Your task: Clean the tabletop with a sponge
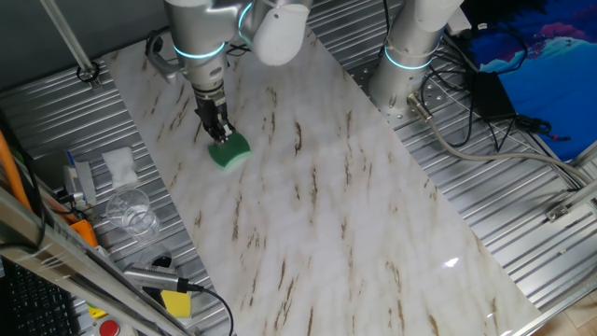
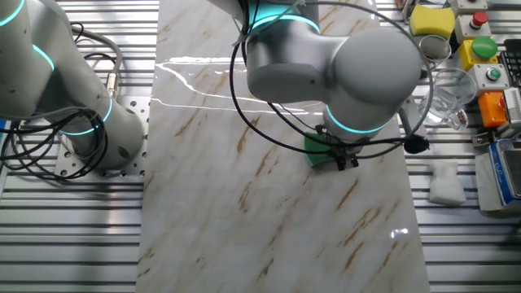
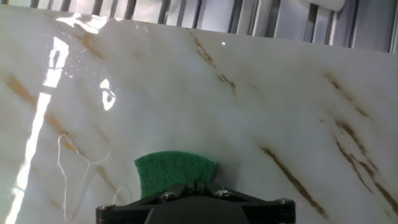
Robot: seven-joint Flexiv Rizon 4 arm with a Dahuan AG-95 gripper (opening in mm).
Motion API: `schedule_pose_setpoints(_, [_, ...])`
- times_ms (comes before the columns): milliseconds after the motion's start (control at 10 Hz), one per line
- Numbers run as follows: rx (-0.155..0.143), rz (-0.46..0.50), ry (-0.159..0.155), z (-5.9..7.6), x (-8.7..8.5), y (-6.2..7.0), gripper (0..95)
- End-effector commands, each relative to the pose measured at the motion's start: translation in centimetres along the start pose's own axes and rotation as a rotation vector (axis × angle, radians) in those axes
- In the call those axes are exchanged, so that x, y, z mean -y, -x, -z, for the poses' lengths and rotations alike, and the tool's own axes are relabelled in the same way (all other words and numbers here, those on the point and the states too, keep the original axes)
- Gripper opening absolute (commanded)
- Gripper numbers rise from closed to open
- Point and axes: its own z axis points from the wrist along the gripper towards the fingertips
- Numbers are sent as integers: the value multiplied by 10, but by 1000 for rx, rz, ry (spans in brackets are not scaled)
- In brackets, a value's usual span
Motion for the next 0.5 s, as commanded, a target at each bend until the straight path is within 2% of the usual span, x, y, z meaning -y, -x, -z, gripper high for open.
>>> schedule_pose_setpoints(100, [-7,-30,14,0,0,0,0])
schedule_pose_setpoints(500, [-9,-36,17,5,-2,-2,0])
